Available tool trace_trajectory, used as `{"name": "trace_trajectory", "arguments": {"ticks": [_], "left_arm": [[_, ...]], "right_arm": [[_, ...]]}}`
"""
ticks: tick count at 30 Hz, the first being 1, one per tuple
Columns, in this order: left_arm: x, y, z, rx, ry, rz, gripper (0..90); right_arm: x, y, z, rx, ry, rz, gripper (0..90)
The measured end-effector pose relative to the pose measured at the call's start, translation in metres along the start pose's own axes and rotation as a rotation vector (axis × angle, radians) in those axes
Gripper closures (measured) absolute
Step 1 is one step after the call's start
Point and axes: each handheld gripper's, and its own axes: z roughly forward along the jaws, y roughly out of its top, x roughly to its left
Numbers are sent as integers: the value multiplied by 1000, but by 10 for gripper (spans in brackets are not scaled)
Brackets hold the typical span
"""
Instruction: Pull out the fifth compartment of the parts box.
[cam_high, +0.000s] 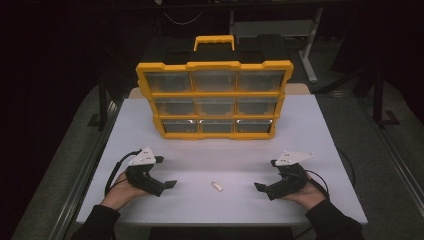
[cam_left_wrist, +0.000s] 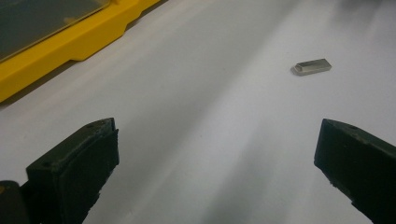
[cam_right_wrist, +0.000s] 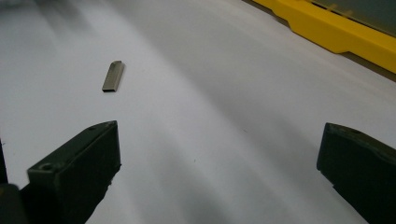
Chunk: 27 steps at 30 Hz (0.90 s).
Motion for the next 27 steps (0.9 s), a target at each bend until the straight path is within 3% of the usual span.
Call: {"name": "trace_trajectory", "arguments": {"ticks": [27], "left_arm": [[0, 7, 5, -25, -14, -9, 0]], "right_arm": [[-1, 3, 0, -12, 6, -1, 0]]}}
